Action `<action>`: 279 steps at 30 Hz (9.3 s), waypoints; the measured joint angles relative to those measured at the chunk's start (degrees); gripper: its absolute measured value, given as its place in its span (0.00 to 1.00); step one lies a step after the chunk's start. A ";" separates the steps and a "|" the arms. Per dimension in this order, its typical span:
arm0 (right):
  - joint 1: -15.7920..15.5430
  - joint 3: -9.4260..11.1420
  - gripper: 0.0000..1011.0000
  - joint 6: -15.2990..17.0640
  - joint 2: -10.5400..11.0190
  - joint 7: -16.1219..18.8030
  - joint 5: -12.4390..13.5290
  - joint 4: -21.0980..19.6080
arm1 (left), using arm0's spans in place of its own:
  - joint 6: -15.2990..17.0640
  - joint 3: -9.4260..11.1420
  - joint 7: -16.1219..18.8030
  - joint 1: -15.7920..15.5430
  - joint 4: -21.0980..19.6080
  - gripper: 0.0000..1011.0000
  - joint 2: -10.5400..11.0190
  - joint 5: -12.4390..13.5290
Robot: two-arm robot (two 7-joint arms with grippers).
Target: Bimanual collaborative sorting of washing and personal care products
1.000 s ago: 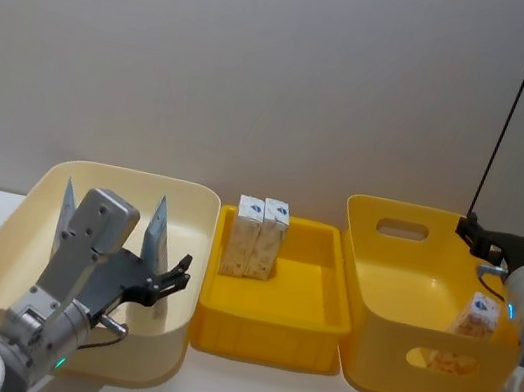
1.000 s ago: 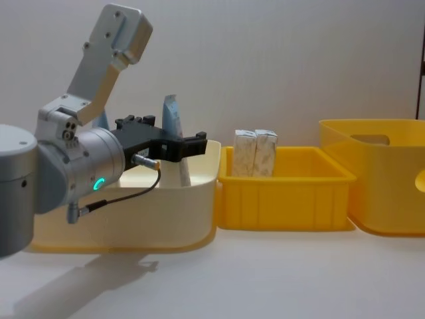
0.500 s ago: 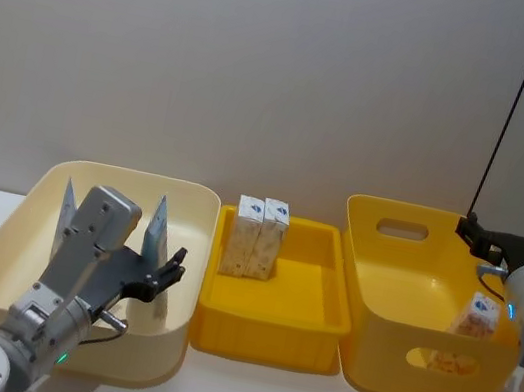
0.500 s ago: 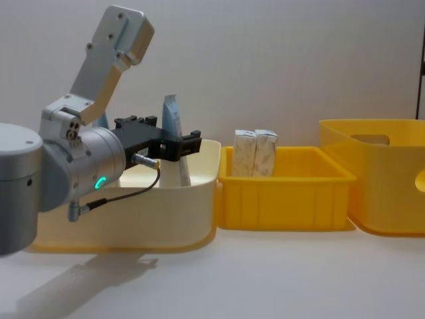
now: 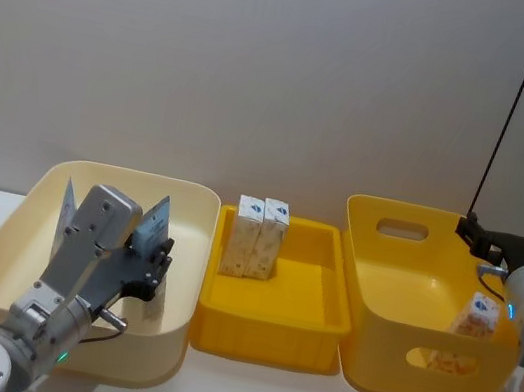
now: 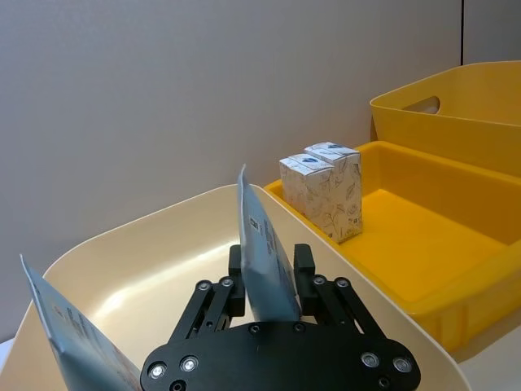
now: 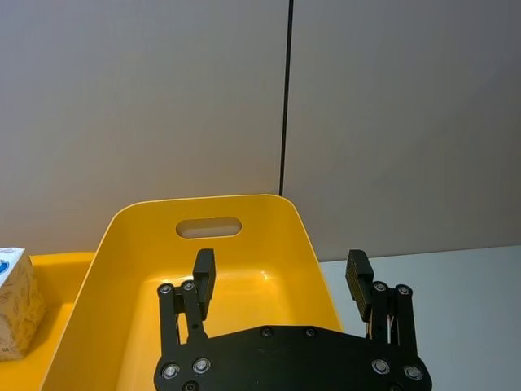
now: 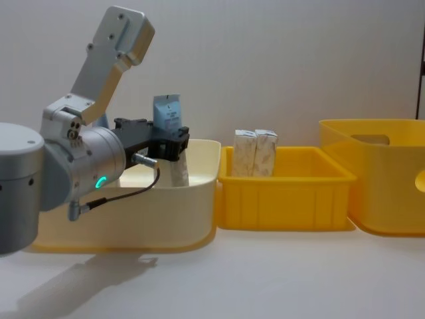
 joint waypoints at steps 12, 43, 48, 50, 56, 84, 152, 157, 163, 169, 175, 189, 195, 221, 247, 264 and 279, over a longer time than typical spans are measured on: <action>0.00 0.00 0.99 0.00 0.00 0.00 0.00 0.00 | -0.01 0.00 0.08 -0.08 0.10 0.21 -0.06 0.08; 0.00 0.00 0.99 0.00 0.00 0.00 0.00 0.00 | 0.01 0.00 0.06 -0.11 0.17 0.20 -0.09 0.13; 0.00 0.00 0.99 0.00 0.00 0.00 0.00 0.00 | -0.26 -0.02 -0.20 -0.36 0.09 0.20 -0.01 0.46; 0.00 0.00 0.99 -0.01 0.00 0.00 0.00 0.00 | -0.58 -0.03 -0.40 -0.70 -0.12 0.20 0.17 0.77; 0.00 0.00 0.99 0.00 0.00 0.00 0.00 0.00 | -1.45 0.03 -1.04 -1.85 -1.10 0.20 0.67 1.61; -0.34 -1.49 0.99 -2.69 1.11 2.76 -0.48 -0.14 | -8.39 -2.71 -4.40 -8.72 -6.28 0.20 -0.27 1.06; 9.06 -18.71 0.99 -34.47 3.85 41.54 6.06 15.16 | -7.14 -5.63 -6.82 -7.33 -9.46 0.20 -3.65 1.52; 12.56 -20.36 0.99 -35.45 1.74 44.76 7.23 20.49 | -7.14 -5.76 -6.74 -7.18 -9.59 0.20 -3.69 1.83; 15.96 -21.90 0.99 -37.26 -0.36 45.81 7.31 25.92 | -7.14 -5.83 -6.69 -7.10 -9.66 0.20 -3.72 2.06; 18.66 -23.22 0.99 -39.58 -2.09 44.02 6.00 30.47 | -7.14 -5.89 -6.65 -7.05 -9.72 0.20 -3.75 2.20; 20.62 -24.28 0.99 -41.28 -3.31 42.08 4.76 33.81 | -7.15 -5.93 -6.62 -7.02 -9.76 0.20 -3.77 2.27; 23.51 -25.28 0.95 -41.30 -5.32 43.26 5.43 37.90 | -7.15 -5.97 -6.60 -6.96 -9.79 0.20 -3.78 2.37; 24.04 -25.43 0.82 -40.96 -5.76 43.72 5.86 38.58 | -7.15 -5.97 -6.61 -6.96 -9.79 0.20 -3.78 2.39; 24.79 -25.67 0.66 -40.55 -6.36 44.35 6.41 39.56 | -7.16 -5.97 -6.60 -6.96 -9.79 0.20 -3.77 2.38; 24.77 -25.35 0.66 -40.21 -5.84 42.95 6.49 38.97 | -7.15 -5.96 -6.61 -6.97 -9.78 0.80 -3.78 2.38; 22.77 -22.41 0.66 -35.79 -3.11 34.03 5.54 34.18 | -7.15 -5.97 -6.61 -6.97 -9.79 0.99 -3.78 2.38; 21.58 -18.78 0.66 -30.87 -0.45 25.10 3.64 30.75 | -7.15 -5.96 -6.60 -6.97 -9.79 0.99 -3.77 2.38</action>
